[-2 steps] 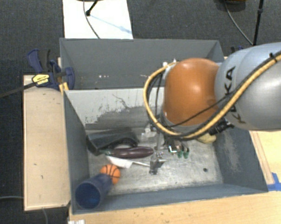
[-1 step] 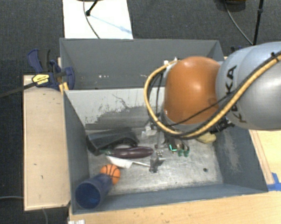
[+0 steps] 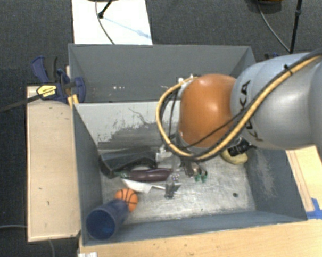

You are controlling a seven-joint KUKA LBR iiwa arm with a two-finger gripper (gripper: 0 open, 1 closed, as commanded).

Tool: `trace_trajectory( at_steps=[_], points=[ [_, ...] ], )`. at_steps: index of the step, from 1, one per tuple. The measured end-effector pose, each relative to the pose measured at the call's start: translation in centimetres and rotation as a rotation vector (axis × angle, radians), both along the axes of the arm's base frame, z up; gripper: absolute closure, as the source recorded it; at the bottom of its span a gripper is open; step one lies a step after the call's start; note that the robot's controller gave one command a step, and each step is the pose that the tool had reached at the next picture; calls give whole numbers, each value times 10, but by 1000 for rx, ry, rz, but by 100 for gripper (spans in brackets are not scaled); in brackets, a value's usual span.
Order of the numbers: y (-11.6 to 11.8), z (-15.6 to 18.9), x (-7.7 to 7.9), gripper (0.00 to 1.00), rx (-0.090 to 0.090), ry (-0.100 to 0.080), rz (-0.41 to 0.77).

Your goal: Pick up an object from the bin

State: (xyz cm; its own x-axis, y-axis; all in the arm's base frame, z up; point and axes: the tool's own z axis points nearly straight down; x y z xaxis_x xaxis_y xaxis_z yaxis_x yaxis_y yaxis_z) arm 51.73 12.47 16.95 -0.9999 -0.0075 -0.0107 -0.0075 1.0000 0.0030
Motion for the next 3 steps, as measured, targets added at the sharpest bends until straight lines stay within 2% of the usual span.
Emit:
trace_trajectory(
  at_steps=[1, 2, 3],
  points=[
    [2, -96, 9, 100, -2, -2, 221],
    [2, -96, 9, 100, -2, -2, 219],
    [11, 22, -1, 100, -4, 8, 299]
  ],
)
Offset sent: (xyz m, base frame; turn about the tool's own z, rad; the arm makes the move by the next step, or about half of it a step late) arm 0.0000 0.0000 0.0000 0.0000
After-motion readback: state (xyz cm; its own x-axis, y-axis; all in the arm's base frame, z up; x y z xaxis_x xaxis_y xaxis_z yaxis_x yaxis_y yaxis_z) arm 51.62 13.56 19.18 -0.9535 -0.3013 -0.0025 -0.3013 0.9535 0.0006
